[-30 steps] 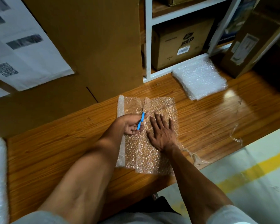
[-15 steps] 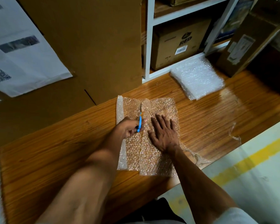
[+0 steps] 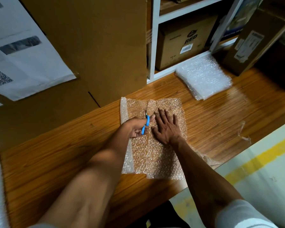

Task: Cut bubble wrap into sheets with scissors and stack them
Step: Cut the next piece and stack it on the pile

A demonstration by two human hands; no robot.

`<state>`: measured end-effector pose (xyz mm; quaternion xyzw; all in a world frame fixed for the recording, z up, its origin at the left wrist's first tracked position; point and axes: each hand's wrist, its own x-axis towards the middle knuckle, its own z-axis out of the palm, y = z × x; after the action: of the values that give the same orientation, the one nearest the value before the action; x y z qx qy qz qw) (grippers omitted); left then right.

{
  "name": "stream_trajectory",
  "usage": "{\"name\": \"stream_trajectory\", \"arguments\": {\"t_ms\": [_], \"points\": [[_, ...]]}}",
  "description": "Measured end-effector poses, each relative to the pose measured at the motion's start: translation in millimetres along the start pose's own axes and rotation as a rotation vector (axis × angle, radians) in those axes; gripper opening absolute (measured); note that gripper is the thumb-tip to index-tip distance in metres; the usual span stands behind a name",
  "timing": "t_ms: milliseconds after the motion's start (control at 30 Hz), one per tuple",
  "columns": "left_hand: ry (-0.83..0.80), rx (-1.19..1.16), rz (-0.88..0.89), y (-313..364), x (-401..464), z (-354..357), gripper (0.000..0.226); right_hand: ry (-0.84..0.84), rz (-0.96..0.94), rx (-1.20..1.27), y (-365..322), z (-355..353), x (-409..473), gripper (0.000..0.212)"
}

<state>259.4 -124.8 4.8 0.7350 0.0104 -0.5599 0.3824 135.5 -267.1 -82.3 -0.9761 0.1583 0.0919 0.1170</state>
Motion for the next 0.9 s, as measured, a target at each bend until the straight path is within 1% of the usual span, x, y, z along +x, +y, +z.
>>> {"name": "stream_trajectory", "arguments": {"t_ms": [100, 200, 233, 333, 433, 533, 567, 633, 667, 733, 833, 900], "points": [[0.017, -0.020, 0.015, 8, 6, 2, 0.062, -0.001, 0.001, -0.012, 1, 1, 0, 0.079], [0.061, -0.006, 0.030, 18, 10, 3, 0.053, 0.012, 0.001, -0.008, 1, 4, 1, 0.079], [0.084, 0.000, 0.032, 19, 11, 3, 0.053, 0.018, 0.003, -0.004, 2, 5, 1, 0.079], [0.121, -0.012, 0.045, 20, 17, 2, 0.065, 0.027, 0.004, 0.007, 2, 7, 1, 0.079], [0.164, -0.056, 0.091, 22, 14, 2, 0.059, 0.034, 0.001, 0.008, 2, 6, 1, 0.079], [0.177, -0.176, 0.147, 21, 10, 6, 0.080, 0.041, -0.001, 0.016, 2, 5, 0, 0.079], [0.182, -0.196, 0.153, 21, 10, 6, 0.081, 0.038, 0.001, 0.016, 2, 5, 0, 0.079], [0.168, -0.215, 0.164, 21, 5, 5, 0.067, 0.038, 0.002, 0.022, 2, 4, 0, 0.079], [0.160, -0.223, 0.170, 21, 2, 4, 0.064, 0.042, 0.003, 0.025, 2, 4, 0, 0.079], [0.106, -0.248, 0.180, 18, 0, 1, 0.055, 0.047, 0.012, 0.027, 1, 3, -1, 0.080], [0.062, -0.329, 0.176, 12, -2, -4, 0.060, 0.048, 0.043, 0.032, -1, 3, -3, 0.081], [0.035, -0.338, 0.169, 10, -6, -5, 0.055, 0.045, 0.056, 0.040, -1, 3, -5, 0.080]]}}
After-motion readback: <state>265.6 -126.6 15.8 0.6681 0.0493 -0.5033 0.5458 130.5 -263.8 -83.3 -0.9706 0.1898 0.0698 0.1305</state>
